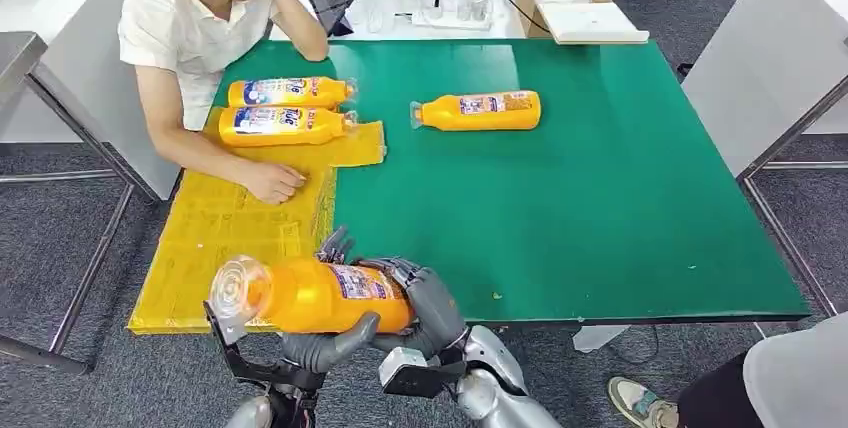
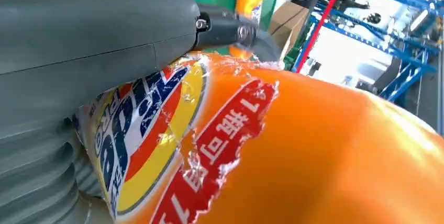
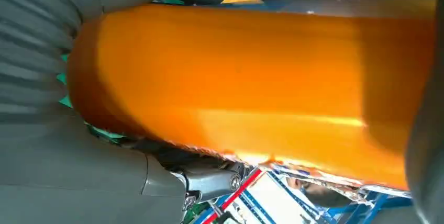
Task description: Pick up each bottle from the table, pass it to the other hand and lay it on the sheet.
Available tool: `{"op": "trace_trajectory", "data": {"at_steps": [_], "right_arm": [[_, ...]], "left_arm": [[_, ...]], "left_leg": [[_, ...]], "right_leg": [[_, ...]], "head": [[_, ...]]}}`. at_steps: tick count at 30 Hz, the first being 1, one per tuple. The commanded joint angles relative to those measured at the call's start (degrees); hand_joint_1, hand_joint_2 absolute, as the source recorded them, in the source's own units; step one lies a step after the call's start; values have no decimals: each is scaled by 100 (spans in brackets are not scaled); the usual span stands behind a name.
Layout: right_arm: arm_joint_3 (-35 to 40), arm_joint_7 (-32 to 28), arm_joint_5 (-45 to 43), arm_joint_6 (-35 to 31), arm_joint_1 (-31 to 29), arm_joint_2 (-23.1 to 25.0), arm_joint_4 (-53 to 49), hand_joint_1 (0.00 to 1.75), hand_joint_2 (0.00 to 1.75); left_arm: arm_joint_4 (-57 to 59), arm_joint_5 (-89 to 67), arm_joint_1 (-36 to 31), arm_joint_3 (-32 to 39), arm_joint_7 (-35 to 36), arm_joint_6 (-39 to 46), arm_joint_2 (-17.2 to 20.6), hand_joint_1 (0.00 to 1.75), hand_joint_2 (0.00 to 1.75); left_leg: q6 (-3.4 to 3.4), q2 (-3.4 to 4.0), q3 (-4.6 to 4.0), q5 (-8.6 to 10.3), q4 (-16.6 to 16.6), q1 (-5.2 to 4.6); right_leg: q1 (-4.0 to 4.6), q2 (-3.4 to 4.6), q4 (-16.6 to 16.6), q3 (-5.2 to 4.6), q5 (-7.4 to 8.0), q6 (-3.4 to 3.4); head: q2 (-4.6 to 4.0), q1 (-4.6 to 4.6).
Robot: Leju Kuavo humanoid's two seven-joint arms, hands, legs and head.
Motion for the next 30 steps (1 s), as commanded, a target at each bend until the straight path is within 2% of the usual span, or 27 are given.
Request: {"op": "trace_trajectory", "data": {"at_steps": [1,2,3,4,6,8,16,19,21,22,25,27,28,30], "right_arm": [[713,-103,12,91,24,209,1198,0,175],[745,-136,43,38,71,176,1067,0,175],[744,-158,63,-34,109,157,978,0,0],[759,-147,68,-39,139,133,892,0,0],[743,-243,216,-603,303,58,412,0,0],[774,-125,233,-580,381,-15,113,0,0],[774,-125,233,-580,381,-15,113,0,0],[459,-358,158,-1398,628,-48,-520,0,0],[270,-117,373,-1853,823,-248,-1144,0,0],[104,80,645,-2167,924,-342,-1344,0,0],[-435,104,974,-2886,1321,-463,-1833,0,0],[-812,-76,1060,-2922,1594,-440,-2198,0,0],[-1013,-231,1045,-2922,1733,-385,-2402,0,0],[-1212,-436,992,-2922,1886,-275,-2677,0,0]], "left_arm": [[-26,22,-407,-7,-55,171,-41,175,175],[-59,-33,-345,97,-98,337,-136,175,175],[-85,-74,-327,110,-92,417,-164,175,175],[-114,-86,-317,114,-84,431,-172,175,175],[-94,-129,-318,290,-53,695,-224,175,175],[-63,-131,-357,353,-57,692,-198,175,175],[-63,-131,-357,353,-57,692,-198,175,175],[-9,75,-376,510,53,739,-233,175,175],[-20,52,-382,633,1,805,-208,175,175],[-39,-74,-357,692,-35,914,-195,175,175],[7,-492,-320,796,10,1211,-73,175,175],[158,-908,-358,843,-11,1409,31,175,175],[326,-1622,-444,830,-146,1913,149,175,175],[880,-2725,-725,994,-206,2896,158,175,175]], "left_leg": [[-9,-19,12,0,-4,11],[-12,-25,19,0,-8,14],[-9,-24,7,1,-2,10],[-7,-20,5,1,-2,6],[-7,-15,3,-1,0,7],[-9,-22,0,-2,2,10],[-9,-18,-3,2,-1,5],[-12,-23,2,1,-2,9],[-13,-28,2,-2,2,11],[-10,-31,-5,1,3,5],[-7,-19,0,0,-4,2],[-12,-23,16,-2,-9,7],[-9,-34,1,2,-5,2],[-11,-32,3,1,-4,4]], "right_leg": [[12,-28,-10,23,-5,-11],[16,-36,-14,31,-7,-14],[12,-30,-8,18,-7,-9],[7,-22,-5,13,-6,-6],[8,-19,-4,12,-6,-6],[11,-28,-5,14,-8,-8],[6,-21,-3,6,-4,-8],[10,-29,-6,14,-6,-12],[12,-35,-4,16,-10,-13],[6,-34,0,8,-9,-9],[2,-20,-5,11,-6,-7],[8,-29,-13,29,-8,-13],[3,-37,-5,17,-9,-9],[5,-33,-6,18,-7,-11]], "head": [[0,-2],[-2,-2],[0,-2],[-2,0],[0,-2],[0,0],[0,0],[0,0],[0,0],[0,2],[0,2],[-2,-2],[0,0],[0,0]]}}
